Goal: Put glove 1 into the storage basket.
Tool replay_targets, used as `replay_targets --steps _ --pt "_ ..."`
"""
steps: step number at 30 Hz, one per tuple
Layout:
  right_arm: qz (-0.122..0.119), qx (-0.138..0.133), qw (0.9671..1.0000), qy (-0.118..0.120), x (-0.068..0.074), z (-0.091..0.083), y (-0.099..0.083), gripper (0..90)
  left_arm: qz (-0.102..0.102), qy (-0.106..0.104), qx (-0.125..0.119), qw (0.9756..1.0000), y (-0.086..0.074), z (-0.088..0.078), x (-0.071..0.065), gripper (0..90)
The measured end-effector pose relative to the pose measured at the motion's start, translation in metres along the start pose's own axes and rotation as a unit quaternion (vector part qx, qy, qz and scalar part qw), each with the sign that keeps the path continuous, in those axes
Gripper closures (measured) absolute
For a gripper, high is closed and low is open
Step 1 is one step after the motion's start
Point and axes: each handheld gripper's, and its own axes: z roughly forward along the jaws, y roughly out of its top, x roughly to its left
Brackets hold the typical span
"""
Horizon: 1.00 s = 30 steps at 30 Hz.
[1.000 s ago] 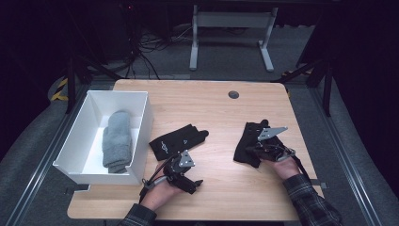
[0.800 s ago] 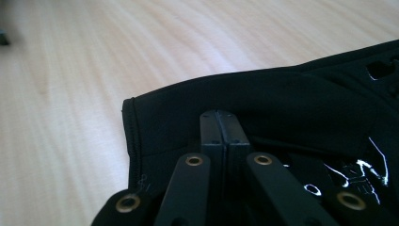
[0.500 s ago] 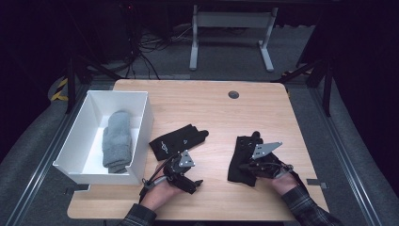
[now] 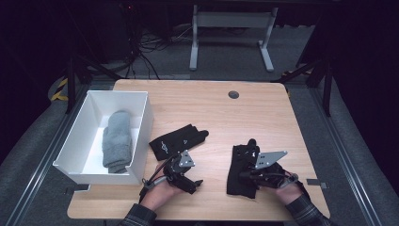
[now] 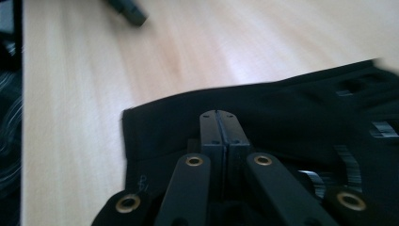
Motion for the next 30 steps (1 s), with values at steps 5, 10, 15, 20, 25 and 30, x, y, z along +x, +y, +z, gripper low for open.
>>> replay_targets --steps 5,10,15,20,25,30 --pt "0.027 -0.01 0.998 -0.056 -0.03 -0.012 0.001 90.0 0.0 0.0 0.0 1.0 0.0 0.0 0.0 0.2" --pt "0.058 -0.009 0.9946 -0.086 -0.06 -0.012 0.0 90.0 0.0 0.0 0.0 1.0 0.0 0.0 0.0 0.2" --pt "0.068 0.008 0.9937 -0.088 -0.073 -0.003 -0.004 90.0 0.0 0.0 0.0 1.0 0.0 0.0 0.0 0.2" --pt "0.062 0.02 0.9943 -0.084 -0.075 0.007 -0.001 90.0 0.0 -0.001 0.0 1.0 0.0 0.0 0.0 0.2" --pt "0.053 0.023 0.9952 -0.079 -0.069 0.01 0.002 90.0 0.0 -0.001 0.0 1.0 0.0 0.0 0.0 0.2" --pt "0.044 0.027 0.9961 -0.071 -0.063 0.013 0.005 90.0 0.002 -0.001 -0.002 1.0 0.0 0.0 0.0 0.2"
